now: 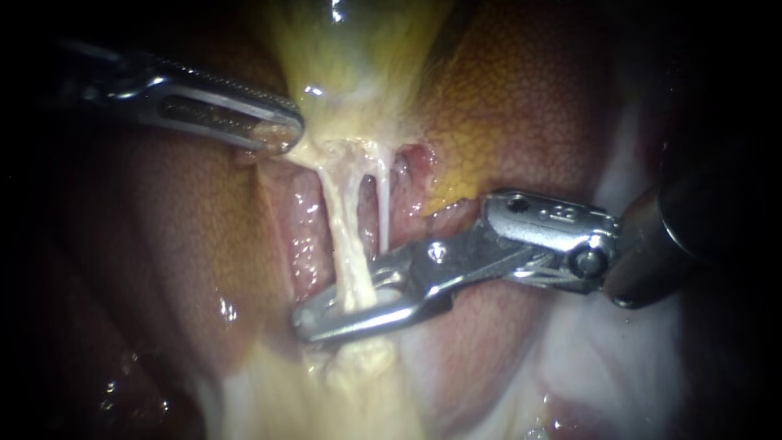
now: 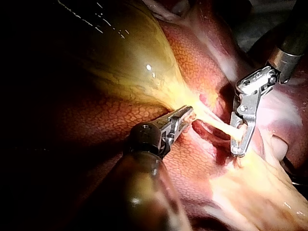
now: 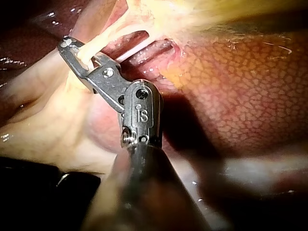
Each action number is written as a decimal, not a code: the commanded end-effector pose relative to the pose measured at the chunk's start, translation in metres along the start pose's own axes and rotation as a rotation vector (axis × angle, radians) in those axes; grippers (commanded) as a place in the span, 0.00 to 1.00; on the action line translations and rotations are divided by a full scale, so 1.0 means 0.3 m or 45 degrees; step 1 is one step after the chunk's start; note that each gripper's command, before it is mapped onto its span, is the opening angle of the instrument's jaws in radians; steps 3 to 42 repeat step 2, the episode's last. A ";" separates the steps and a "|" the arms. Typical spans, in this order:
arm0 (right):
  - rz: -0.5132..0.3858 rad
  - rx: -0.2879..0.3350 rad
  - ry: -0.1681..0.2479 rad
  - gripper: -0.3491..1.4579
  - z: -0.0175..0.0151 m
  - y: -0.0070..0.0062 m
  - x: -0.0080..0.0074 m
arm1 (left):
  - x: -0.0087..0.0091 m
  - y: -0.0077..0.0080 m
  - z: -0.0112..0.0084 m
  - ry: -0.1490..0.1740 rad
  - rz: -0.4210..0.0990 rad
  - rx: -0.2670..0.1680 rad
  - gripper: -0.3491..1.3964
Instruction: Clipping first clip left tube
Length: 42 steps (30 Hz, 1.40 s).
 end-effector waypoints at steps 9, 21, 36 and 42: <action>-0.001 0.001 -0.001 0.00 0.000 0.0002 -0.0006 | 0.0000 0.0000 0.0001 0.000 0.000 0.000 0.00; -0.001 0.001 -0.001 0.00 0.000 0.0002 -0.0006 | 0.0000 0.0000 0.0001 0.000 0.000 0.000 0.00; -0.001 0.001 -0.001 0.00 0.000 0.0002 -0.0006 | 0.0000 0.0000 0.0001 0.000 0.000 0.000 0.00; -0.001 0.001 -0.001 0.00 0.000 0.0002 -0.0006 | 0.0000 0.0000 0.0001 0.000 0.000 0.000 0.00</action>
